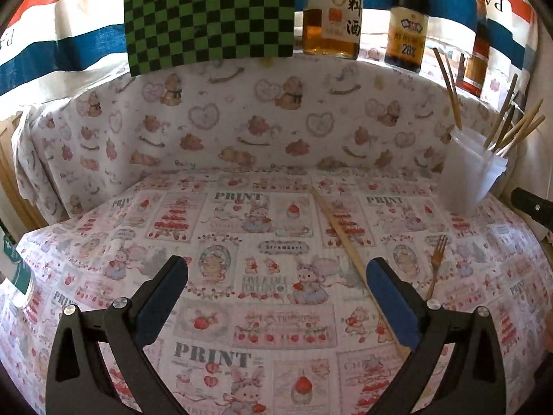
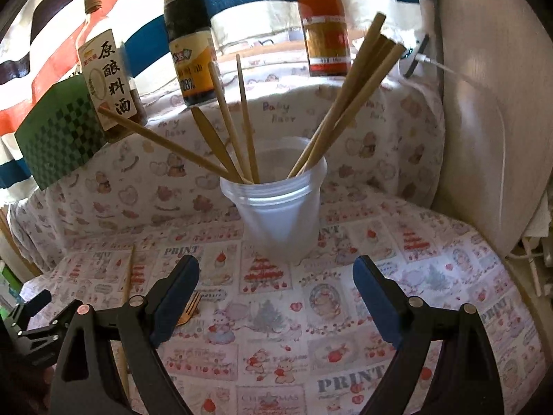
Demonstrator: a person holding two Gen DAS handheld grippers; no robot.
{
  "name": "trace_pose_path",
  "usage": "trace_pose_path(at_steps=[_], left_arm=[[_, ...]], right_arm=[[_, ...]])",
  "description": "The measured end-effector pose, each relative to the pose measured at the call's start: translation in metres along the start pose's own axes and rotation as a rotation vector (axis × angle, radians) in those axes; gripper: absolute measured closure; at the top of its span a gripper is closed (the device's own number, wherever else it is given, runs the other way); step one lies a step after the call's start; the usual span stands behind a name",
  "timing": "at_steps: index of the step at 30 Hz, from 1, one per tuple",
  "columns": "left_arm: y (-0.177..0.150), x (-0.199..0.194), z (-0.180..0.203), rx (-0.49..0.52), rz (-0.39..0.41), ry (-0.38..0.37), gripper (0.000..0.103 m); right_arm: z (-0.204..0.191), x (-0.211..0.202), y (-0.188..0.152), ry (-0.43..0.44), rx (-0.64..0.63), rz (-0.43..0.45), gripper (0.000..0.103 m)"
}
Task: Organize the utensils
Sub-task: 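Move both open tools back over the remaining chopsticks and gold fork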
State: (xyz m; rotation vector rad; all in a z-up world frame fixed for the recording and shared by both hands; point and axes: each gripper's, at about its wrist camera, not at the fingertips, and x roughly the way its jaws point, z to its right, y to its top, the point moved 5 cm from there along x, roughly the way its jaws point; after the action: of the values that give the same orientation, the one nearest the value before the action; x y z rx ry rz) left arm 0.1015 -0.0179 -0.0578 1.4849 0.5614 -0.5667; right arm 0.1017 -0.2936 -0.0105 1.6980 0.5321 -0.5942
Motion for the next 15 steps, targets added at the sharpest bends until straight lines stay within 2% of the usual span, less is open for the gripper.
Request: trace_pose_path(at_steps=[5, 9, 12, 15], left_arm=[[-0.002, 0.0, 0.011, 0.026, -0.027, -0.059, 0.001], [-0.006, -0.007, 0.036, 0.107, -0.054, -0.154, 0.001], [-0.015, -0.011, 0.058, 0.185, -0.091, -0.201, 0.008], [-0.022, -0.014, 0.073, 0.239, -0.105, -0.216, 0.011]], right_arm=[[-0.002, 0.002, -0.002, -0.015, -0.01, -0.012, 0.011], [-0.005, 0.0, -0.003, -0.002, -0.02, -0.016, 0.011], [-0.005, 0.0, -0.003, -0.002, -0.022, -0.02, 0.011], [-0.004, 0.001, -0.003, -0.002, -0.016, -0.026, 0.011]])
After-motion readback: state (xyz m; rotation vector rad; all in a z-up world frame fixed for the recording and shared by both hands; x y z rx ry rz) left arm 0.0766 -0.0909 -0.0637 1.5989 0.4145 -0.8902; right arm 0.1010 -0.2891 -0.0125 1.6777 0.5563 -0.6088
